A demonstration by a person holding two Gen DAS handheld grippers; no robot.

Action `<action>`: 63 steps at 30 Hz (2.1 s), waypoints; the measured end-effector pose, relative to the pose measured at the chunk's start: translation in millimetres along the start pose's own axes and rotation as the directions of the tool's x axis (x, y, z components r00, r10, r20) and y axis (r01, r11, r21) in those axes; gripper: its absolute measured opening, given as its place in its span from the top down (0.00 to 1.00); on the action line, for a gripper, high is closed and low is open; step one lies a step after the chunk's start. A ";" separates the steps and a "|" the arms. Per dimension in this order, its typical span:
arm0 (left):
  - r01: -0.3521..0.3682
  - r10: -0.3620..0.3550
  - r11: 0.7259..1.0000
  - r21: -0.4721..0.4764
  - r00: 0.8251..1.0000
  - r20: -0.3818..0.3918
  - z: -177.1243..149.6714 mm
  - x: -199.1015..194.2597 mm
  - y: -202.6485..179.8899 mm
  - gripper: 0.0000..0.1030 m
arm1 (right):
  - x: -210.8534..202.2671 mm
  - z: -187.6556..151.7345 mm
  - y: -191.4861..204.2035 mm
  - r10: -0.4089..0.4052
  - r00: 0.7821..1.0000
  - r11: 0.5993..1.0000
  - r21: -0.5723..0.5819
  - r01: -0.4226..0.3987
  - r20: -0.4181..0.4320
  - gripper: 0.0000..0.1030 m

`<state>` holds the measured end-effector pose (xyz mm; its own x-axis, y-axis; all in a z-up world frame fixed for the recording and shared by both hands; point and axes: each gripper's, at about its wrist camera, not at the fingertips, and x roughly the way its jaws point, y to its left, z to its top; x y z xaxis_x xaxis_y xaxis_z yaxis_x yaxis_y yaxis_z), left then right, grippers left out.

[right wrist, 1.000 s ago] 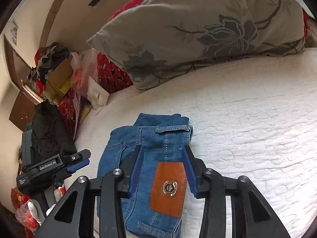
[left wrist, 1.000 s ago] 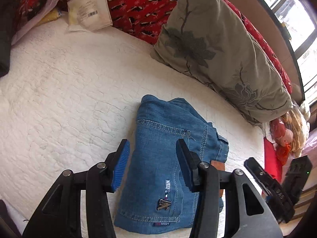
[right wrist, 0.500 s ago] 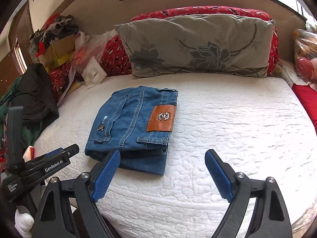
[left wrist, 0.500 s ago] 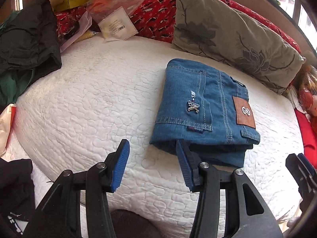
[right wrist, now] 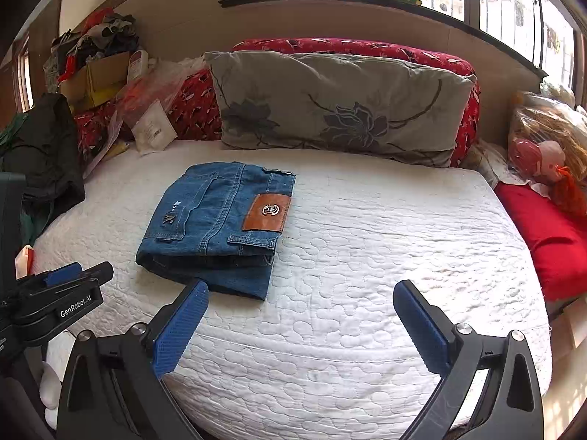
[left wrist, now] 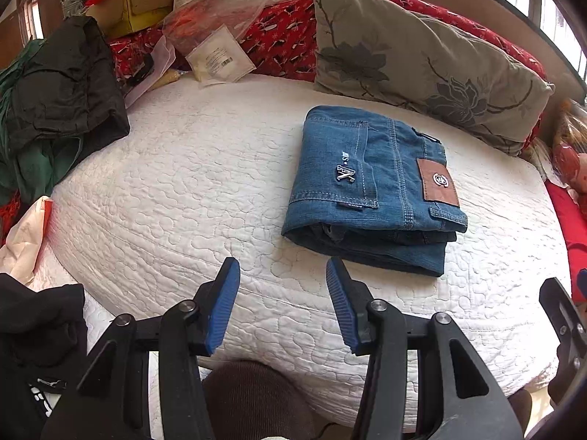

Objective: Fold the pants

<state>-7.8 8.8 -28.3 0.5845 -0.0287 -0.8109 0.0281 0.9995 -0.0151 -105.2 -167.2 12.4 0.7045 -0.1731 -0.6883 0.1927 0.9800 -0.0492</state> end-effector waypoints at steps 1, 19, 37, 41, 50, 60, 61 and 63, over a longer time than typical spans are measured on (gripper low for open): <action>0.003 -0.003 1.000 0.001 1.000 0.001 0.6 -0.9 -1.1 0.53 | 0.9 0.1 0.7 -0.008 1.000 1.000 -0.009 0.008 0.004 0.01; 0.001 -0.004 0.998 0.067 0.999 0.046 11.0 -14.8 -27.9 0.51 | 20.4 -2.9 -11.5 0.021 0.999 1.000 -0.014 -0.022 -0.043 0.01; 0.062 -0.064 0.993 0.096 0.998 0.015 14.2 -24.3 -42.9 0.45 | 26.2 -8.1 -22.8 0.018 0.997 1.000 0.016 -0.017 -0.080 0.01; 0.073 -0.079 0.992 0.104 0.996 0.052 19.3 -32.8 -47.2 0.44 | 26.3 -8.4 -23.6 0.019 0.996 1.000 0.021 -0.017 -0.083 0.01; 0.090 -0.097 0.990 0.109 0.994 0.056 24.6 -39.1 -56.6 0.41 | 25.3 -6.9 -30.6 0.010 0.997 0.999 0.042 -0.007 -0.079 0.01; 0.099 -0.103 0.989 0.106 0.994 0.028 23.2 -34.2 -65.8 0.41 | 25.7 -5.7 -36.9 0.001 0.997 0.998 0.055 0.004 -0.078 0.01; 0.100 -0.103 0.990 0.103 0.994 0.026 23.6 -33.5 -65.7 0.41 | 26.0 -5.7 -37.5 -0.001 0.997 0.998 0.057 0.005 -0.079 0.01; 0.101 -0.103 0.990 0.094 0.994 0.020 24.4 -32.0 -64.7 0.41 | 27.0 -5.4 -38.8 -0.002 0.997 0.998 0.061 0.007 -0.082 0.01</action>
<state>-8.6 -55.3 12.9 0.5946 -0.1321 -0.7931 0.1634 0.9857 -0.0417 -97.4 -209.4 -8.2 0.6456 -0.1667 -0.7453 0.2390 0.9710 -0.0101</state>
